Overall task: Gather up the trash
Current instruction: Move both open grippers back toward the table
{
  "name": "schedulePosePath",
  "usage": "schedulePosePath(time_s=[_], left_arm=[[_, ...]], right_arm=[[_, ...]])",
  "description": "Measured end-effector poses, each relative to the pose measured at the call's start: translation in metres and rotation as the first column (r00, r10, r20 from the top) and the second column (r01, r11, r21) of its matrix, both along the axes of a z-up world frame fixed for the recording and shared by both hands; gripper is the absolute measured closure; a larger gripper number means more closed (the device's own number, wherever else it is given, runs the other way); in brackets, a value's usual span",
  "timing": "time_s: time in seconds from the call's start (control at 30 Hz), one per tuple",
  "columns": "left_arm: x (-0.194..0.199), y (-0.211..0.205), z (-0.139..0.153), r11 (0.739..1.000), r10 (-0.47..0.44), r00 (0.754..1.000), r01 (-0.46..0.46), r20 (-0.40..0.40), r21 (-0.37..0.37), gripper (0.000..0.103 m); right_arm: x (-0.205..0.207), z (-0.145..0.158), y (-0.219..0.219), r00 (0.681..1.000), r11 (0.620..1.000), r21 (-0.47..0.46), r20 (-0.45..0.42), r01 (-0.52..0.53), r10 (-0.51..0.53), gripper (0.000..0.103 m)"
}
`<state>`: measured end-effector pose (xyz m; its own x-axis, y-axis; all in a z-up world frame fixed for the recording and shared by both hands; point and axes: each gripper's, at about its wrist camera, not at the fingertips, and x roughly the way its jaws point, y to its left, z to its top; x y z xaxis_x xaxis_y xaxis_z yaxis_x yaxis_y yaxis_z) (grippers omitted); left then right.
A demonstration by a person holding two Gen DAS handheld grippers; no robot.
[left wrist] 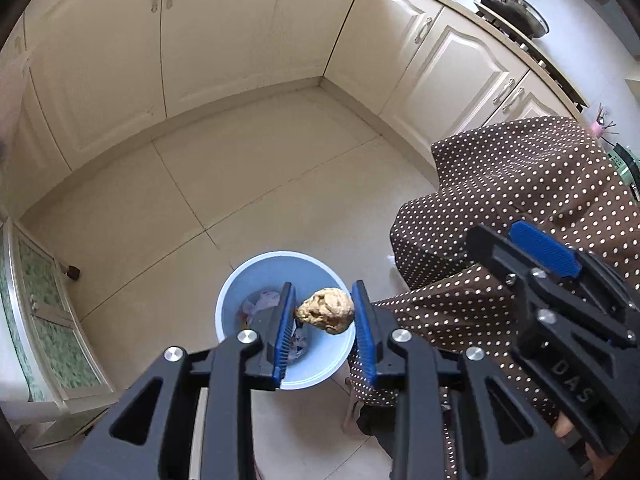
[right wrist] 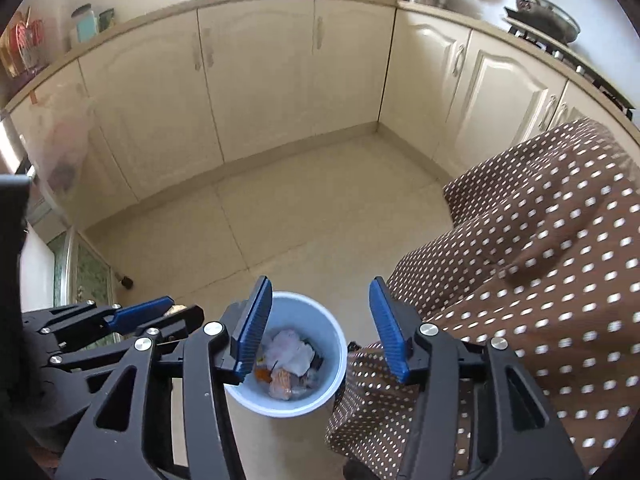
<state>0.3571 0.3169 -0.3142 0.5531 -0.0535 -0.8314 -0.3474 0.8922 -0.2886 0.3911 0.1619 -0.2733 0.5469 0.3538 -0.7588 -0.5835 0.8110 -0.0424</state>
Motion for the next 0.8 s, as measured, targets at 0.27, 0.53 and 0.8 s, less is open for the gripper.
schedulePosePath(time_s=[0.27,0.53,0.8], left_arm=[[0.001,-0.012,0.031,1.000,-0.021,0.999,0.019,0.043,0.025,0.074],[-0.021,-0.022,0.075,0.996,-0.013,0.994,0.004,0.104,0.085,0.055],[-0.049,-0.050,0.139,0.990,-0.030,0.980,0.002,0.199,0.142,0.055]], right_arm=[[-0.004,0.029,-0.016,0.998,0.999,0.047,0.056,0.022,-0.024,0.053],[-0.023,0.065,-0.035,0.995,0.995,0.101,0.092,0.026,-0.035,0.051],[-0.058,0.125,-0.065,0.987,0.982,0.190,0.158,0.009,-0.040,0.050]])
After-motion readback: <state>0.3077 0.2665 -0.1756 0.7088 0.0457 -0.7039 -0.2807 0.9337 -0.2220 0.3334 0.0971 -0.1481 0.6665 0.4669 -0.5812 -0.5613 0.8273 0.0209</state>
